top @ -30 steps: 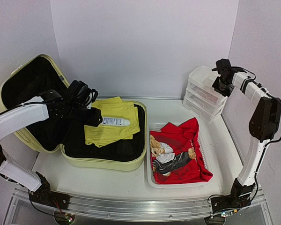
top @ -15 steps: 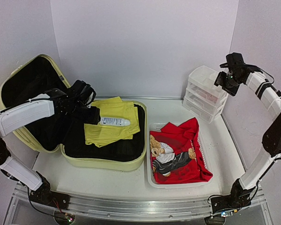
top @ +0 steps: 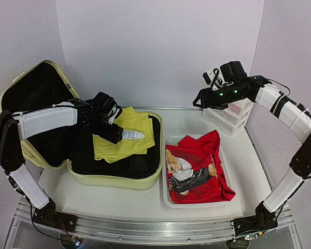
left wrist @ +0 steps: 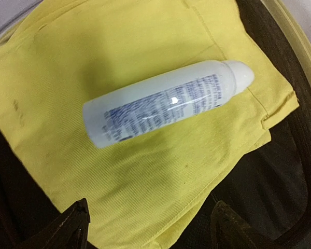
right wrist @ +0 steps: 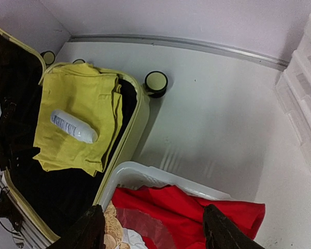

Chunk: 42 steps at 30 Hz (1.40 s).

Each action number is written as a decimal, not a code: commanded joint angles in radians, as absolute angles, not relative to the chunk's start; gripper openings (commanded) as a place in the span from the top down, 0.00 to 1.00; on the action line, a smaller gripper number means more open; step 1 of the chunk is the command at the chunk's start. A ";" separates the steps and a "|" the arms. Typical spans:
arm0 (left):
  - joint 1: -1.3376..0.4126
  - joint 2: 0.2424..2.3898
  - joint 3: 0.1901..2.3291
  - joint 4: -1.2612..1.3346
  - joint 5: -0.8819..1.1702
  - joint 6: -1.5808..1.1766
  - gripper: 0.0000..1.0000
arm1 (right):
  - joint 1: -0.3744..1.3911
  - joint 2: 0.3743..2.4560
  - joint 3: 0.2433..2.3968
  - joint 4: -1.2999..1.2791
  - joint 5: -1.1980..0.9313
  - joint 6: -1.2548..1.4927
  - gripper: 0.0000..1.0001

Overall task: Open, take out, and arrange the luggage
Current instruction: Adjust the makeup in the opened luggage.

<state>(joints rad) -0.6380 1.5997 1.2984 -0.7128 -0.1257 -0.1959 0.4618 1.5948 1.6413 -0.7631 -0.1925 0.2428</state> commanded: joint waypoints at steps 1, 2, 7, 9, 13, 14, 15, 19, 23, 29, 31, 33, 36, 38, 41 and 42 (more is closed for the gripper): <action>-0.660 1.672 1.418 -0.634 -0.136 0.161 0.16 | 0.453 1.605 1.601 -0.655 -0.304 0.201 0.36; -0.661 1.696 1.438 -0.633 -0.138 0.221 0.03 | 0.454 1.602 1.595 -0.648 -0.310 0.202 0.36; -0.661 1.820 1.566 -0.634 -0.154 0.392 0.01 | 0.455 1.593 1.587 -0.644 -0.316 0.197 0.36; -0.660 1.872 1.602 -0.634 -0.141 0.450 0.03 | 0.455 1.584 1.581 -0.644 -0.313 0.195 0.36; -0.660 1.970 1.655 -0.635 -0.121 0.556 0.07 | 0.455 1.560 1.563 -0.644 -0.302 0.188 0.35; -0.660 1.989 1.669 -0.641 -0.120 0.573 0.10 | 0.455 1.557 1.558 -0.644 -0.296 0.187 0.35; -0.660 2.007 1.682 -0.648 -0.120 0.585 0.13 | 0.455 1.553 1.556 -0.644 -0.289 0.187 0.35; -0.658 2.034 1.697 -0.675 -0.093 0.616 0.26 | 0.455 1.546 1.548 -0.644 -0.277 0.187 0.35; -0.658 2.042 1.711 -0.719 -0.110 0.597 0.56 | 0.455 1.547 1.552 -0.644 -0.274 0.192 0.35; -0.675 1.956 1.694 -0.833 -0.115 0.462 0.78 | 0.455 1.552 1.555 -0.644 -0.283 0.201 0.35; -0.703 1.886 1.639 -0.849 -0.109 0.425 0.78 | 0.455 1.554 1.551 -0.644 -0.291 0.204 0.35; -0.747 1.814 1.579 -0.863 -0.083 0.392 0.78 | 0.454 1.556 1.545 -0.644 -0.298 0.207 0.35; -0.821 1.716 1.491 -0.870 -0.032 0.339 0.78 | 0.455 1.561 1.535 -0.643 -0.311 0.214 0.35; -0.838 1.685 1.456 -0.870 0.048 0.286 0.77 | 0.455 1.566 1.527 -0.643 -0.326 0.221 0.35; -0.844 1.685 1.430 -0.870 0.122 0.216 0.76 | 0.455 1.571 1.515 -0.639 -0.341 0.235 0.36; -0.846 1.691 1.423 -0.870 0.128 0.205 0.76 | 0.456 1.569 1.509 -0.636 -0.347 0.242 0.36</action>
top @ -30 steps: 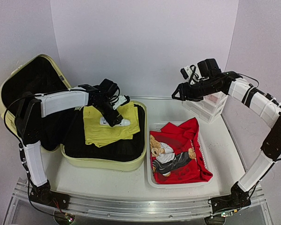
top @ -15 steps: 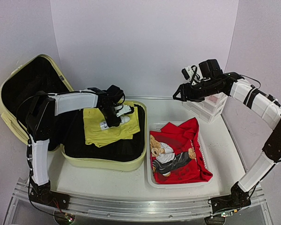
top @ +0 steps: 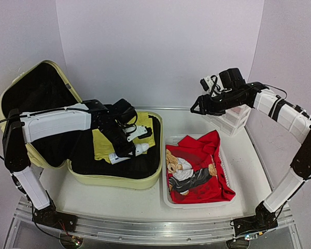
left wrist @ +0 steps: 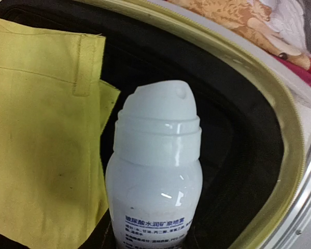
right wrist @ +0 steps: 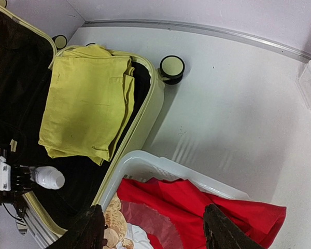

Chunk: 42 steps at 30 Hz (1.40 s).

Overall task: Open, take out, and arrange the luggage
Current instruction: Adjust the makeup in the opened luggage, then pick up the clothes from the opened luggage.

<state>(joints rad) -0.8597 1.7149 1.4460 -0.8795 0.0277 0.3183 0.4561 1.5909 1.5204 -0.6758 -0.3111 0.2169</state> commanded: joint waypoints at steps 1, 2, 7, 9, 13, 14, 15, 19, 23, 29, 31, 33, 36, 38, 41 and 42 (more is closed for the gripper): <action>-0.849 1.699 1.416 -0.870 0.129 0.200 0.76 | 0.455 1.568 1.504 -0.633 -0.350 0.247 0.36; -0.851 1.709 1.412 -0.871 0.130 0.194 0.76 | 0.455 1.567 1.500 -0.630 -0.356 0.253 0.36; -0.870 1.740 1.396 -0.871 0.161 0.178 0.72 | 0.456 1.548 1.480 -0.623 -0.367 0.271 0.36; -0.876 1.744 1.390 -0.871 0.185 0.178 0.68 | 0.456 1.540 1.468 -0.622 -0.364 0.273 0.36; -0.881 1.730 1.378 -0.870 0.166 0.155 0.35 | 0.456 1.536 1.449 -0.623 -0.364 0.279 0.35; -0.883 1.717 1.376 -0.870 0.143 0.143 0.24 | 0.455 1.536 1.446 -0.622 -0.364 0.279 0.35; -0.882 1.703 1.376 -0.870 0.118 0.128 0.17 | 0.455 1.536 1.444 -0.621 -0.364 0.280 0.35; -0.882 1.635 1.385 -0.863 0.037 0.068 0.04 | 0.454 1.537 1.438 -0.618 -0.364 0.274 0.34; -0.878 1.579 1.385 -0.854 -0.113 -0.031 0.00 | 0.455 1.541 1.438 -0.613 -0.370 0.266 0.34; -0.732 1.500 1.354 -0.848 -0.118 -0.263 0.00 | 0.455 1.556 1.451 -0.604 -0.401 0.274 0.34; -0.668 1.474 1.324 -0.838 -0.072 -0.347 0.00 | 0.455 1.561 1.456 -0.604 -0.408 0.279 0.34; -0.635 1.451 1.295 -0.830 -0.070 -0.412 0.00 | 0.454 1.564 1.459 -0.604 -0.415 0.284 0.34; -0.584 1.425 1.251 -0.821 -0.037 -0.507 0.00 | 0.455 1.569 1.461 -0.604 -0.425 0.292 0.34; -0.544 1.411 1.208 -0.805 0.015 -0.563 0.01 | 0.455 1.575 1.459 -0.603 -0.433 0.295 0.34; -0.491 1.387 1.131 -0.737 0.087 -0.617 0.04 | 0.456 1.583 1.453 -0.596 -0.436 0.300 0.34; -0.476 1.382 1.108 -0.715 0.106 -0.626 0.06 | 0.455 1.585 1.453 -0.594 -0.439 0.303 0.34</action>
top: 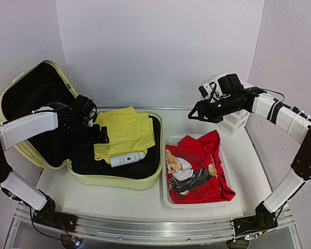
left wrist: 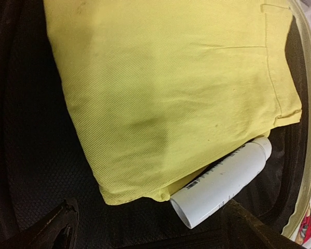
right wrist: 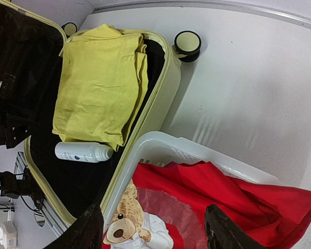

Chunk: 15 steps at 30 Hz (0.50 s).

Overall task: Open, take out, and arrange the luggage
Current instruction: Pick up the clothes from the opened luggage.

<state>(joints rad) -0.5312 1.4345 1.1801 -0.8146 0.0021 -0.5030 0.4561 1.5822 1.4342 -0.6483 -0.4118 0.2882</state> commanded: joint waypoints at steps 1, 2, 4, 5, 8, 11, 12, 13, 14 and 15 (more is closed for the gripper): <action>-0.462 1.380 1.082 -0.702 0.123 -0.635 0.07 | 0.455 1.588 1.452 -0.594 -0.441 0.306 0.34; -0.451 1.381 1.068 -0.689 0.134 -0.642 0.08 | 0.455 1.592 1.452 -0.592 -0.445 0.309 0.34; -0.434 1.388 1.038 -0.658 0.154 -0.648 0.10 | 0.455 1.595 1.451 -0.589 -0.451 0.315 0.34; -0.423 1.392 1.021 -0.632 0.176 -0.650 0.11 | 0.455 1.595 1.449 -0.587 -0.454 0.318 0.34; -0.395 1.422 0.978 -0.563 0.247 -0.678 0.14 | 0.455 1.591 1.445 -0.583 -0.455 0.327 0.34; -0.385 1.461 0.960 -0.512 0.272 -0.707 0.16 | 0.458 1.589 1.442 -0.578 -0.462 0.339 0.34; -0.385 1.474 0.956 -0.489 0.282 -0.716 0.17 | 0.462 1.591 1.440 -0.578 -0.464 0.345 0.34; -0.385 1.492 0.953 -0.466 0.292 -0.723 0.18 | 0.470 1.597 1.443 -0.580 -0.459 0.355 0.35; -0.385 1.511 0.951 -0.439 0.302 -0.731 0.22 | 0.479 1.603 1.448 -0.581 -0.454 0.366 0.35; -0.384 1.530 0.950 -0.416 0.312 -0.738 0.26 | 0.493 1.610 1.452 -0.583 -0.454 0.377 0.35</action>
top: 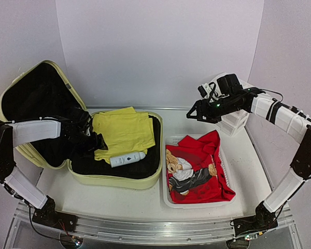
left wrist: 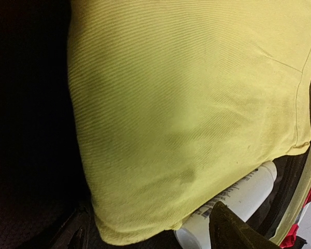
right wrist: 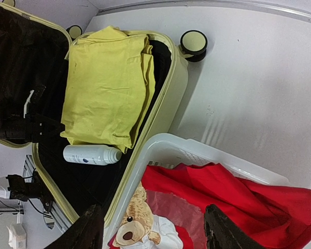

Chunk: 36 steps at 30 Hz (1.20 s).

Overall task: Open, take out, and arrange the luggage
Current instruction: Pick up the clothes from the opened luggage.

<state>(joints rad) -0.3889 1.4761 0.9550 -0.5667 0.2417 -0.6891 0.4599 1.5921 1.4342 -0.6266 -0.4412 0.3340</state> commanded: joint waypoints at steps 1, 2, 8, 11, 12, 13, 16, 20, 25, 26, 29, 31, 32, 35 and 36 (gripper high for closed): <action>-0.384 1.551 0.953 -0.390 0.322 -0.741 0.30 | 0.506 1.621 1.455 -0.584 -0.455 0.389 0.35; -0.383 1.571 0.956 -0.369 0.328 -0.743 0.31 | 0.520 1.627 1.458 -0.584 -0.455 0.399 0.35; -0.384 1.674 0.996 -0.278 0.381 -0.780 0.35 | 0.615 1.666 1.499 -0.583 -0.434 0.456 0.35; -0.384 1.679 1.016 -0.261 0.403 -0.782 0.45 | 0.650 1.684 1.520 -0.581 -0.427 0.470 0.35; -0.384 1.670 1.019 -0.260 0.401 -0.777 0.50 | 0.658 1.686 1.522 -0.581 -0.423 0.475 0.35; -0.384 1.648 1.020 -0.261 0.396 -0.772 0.56 | 0.664 1.686 1.521 -0.581 -0.420 0.479 0.35; -0.383 1.589 1.012 -0.261 0.388 -0.749 0.78 | 0.677 1.674 1.502 -0.567 -0.414 0.492 0.35; -0.384 1.514 1.004 -0.274 0.389 -0.730 0.98 | 0.691 1.669 1.470 -0.542 -0.419 0.520 0.35; -0.381 1.425 1.040 -0.348 0.337 -0.699 1.00 | 0.737 1.693 1.470 -0.513 -0.414 0.565 0.32; -0.379 1.412 1.053 -0.371 0.331 -0.697 1.00 | 0.747 1.699 1.470 -0.500 -0.409 0.582 0.31; -0.369 1.382 1.086 -0.393 0.341 -0.704 1.00 | 0.782 1.724 1.470 -0.433 -0.391 0.658 0.26; -0.359 1.370 1.100 -0.396 0.361 -0.715 1.00 | 0.804 1.749 1.477 -0.383 -0.366 0.727 0.21; -0.354 1.366 1.106 -0.396 0.370 -0.722 1.00 | 0.816 1.763 1.485 -0.354 -0.360 0.767 0.18; -0.345 1.354 1.119 -0.396 0.386 -0.736 1.00 | 0.842 1.825 1.533 -0.313 -0.328 0.886 0.11; -0.343 1.350 1.120 -0.396 0.386 -0.740 1.00 | 0.849 1.846 1.548 -0.309 -0.312 0.926 0.09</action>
